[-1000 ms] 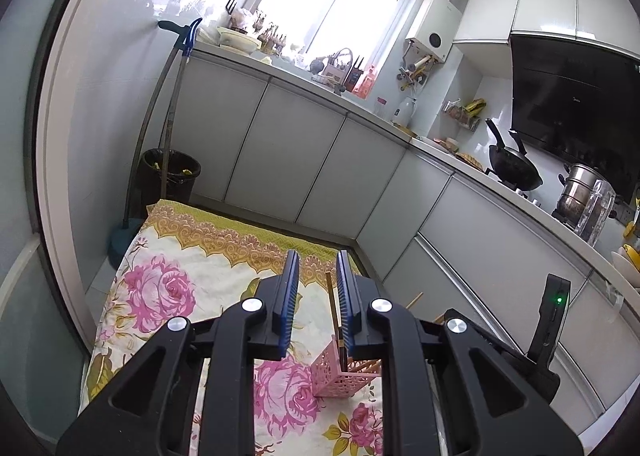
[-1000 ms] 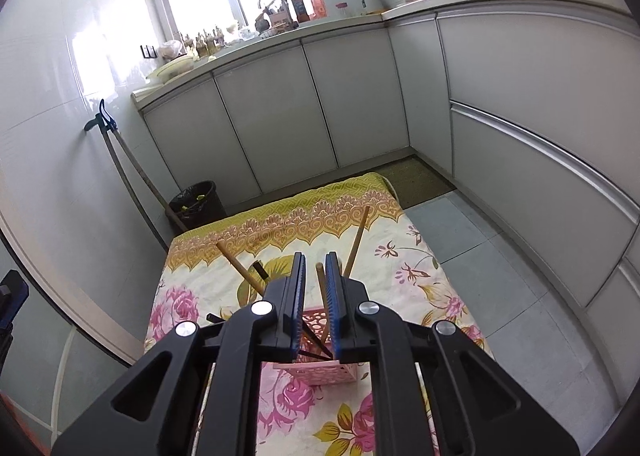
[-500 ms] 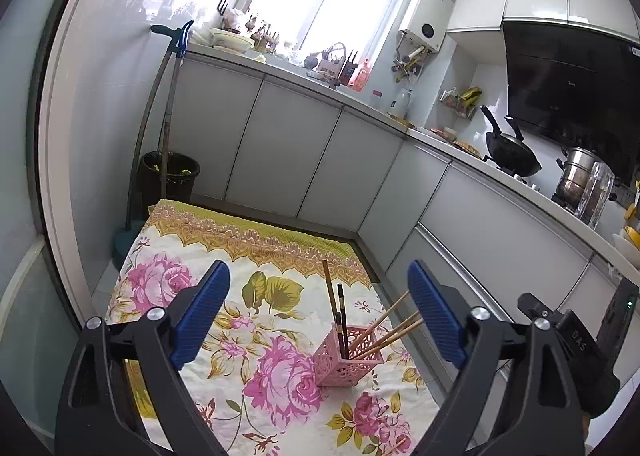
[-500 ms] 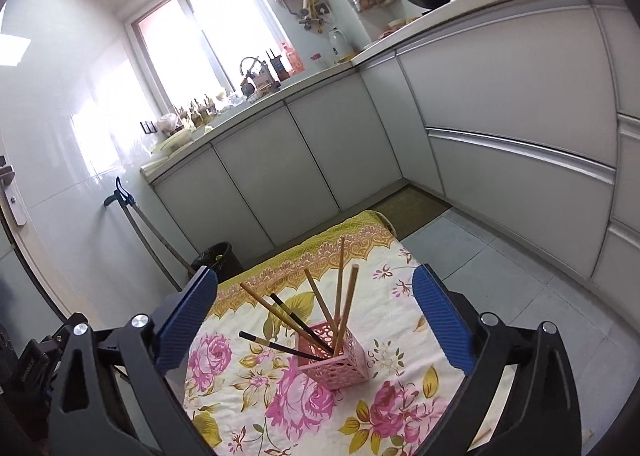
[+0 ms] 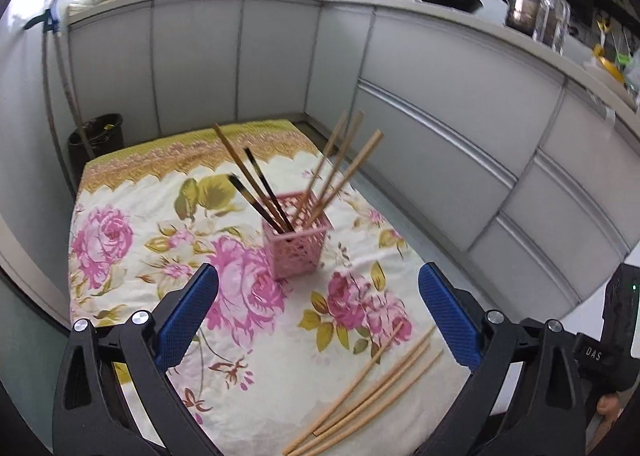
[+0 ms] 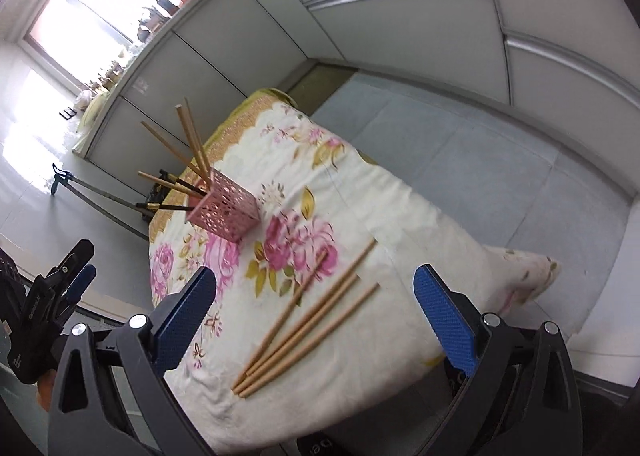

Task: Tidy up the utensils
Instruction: 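Move the left tool back to the chopsticks and grasp one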

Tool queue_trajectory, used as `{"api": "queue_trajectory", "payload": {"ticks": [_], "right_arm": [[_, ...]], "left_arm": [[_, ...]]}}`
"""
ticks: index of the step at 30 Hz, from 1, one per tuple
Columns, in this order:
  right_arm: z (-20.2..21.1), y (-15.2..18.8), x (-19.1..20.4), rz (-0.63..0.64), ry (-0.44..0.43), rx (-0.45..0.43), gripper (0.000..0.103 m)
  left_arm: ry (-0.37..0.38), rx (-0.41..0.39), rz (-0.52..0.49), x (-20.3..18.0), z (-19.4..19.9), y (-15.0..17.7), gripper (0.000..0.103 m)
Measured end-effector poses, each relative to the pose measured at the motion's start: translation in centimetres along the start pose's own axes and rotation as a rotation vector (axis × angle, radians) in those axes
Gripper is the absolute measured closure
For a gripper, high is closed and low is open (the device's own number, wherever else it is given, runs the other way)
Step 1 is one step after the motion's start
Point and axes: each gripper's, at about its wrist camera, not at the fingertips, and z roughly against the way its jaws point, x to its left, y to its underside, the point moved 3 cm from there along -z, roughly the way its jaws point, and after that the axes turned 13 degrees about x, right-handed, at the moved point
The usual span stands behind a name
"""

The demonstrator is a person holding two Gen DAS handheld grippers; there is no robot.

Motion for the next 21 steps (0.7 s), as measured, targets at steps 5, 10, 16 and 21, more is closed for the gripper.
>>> {"api": "queue_trajectory", "payload": {"ticks": [5,10,16,21], "right_arm": [[-1.4,0.6,-2.8,-0.075,0.034,0.064,0.007],[-2.2,0.6,-4.3,-0.104,0.059,0.105,0.007],[-2.8,0.5,-6.0,-0.160,0.032,0.170,0.007],[-2.5,0.3,-6.5,-0.163,0.021,0.167,0.007]], "left_arm": [[0.018,0.171,-0.151,-3.9,-4.8,1.1,0.007],[0.011,0.343,-0.272,-6.7,-9.2,1.1,0.007],[0.020,0.583,-0.361,-9.3,-14.7,0.5,0.007],[-0.058,0.731,-0.447,-10.7,-19.2,1.2,0.018]]}}
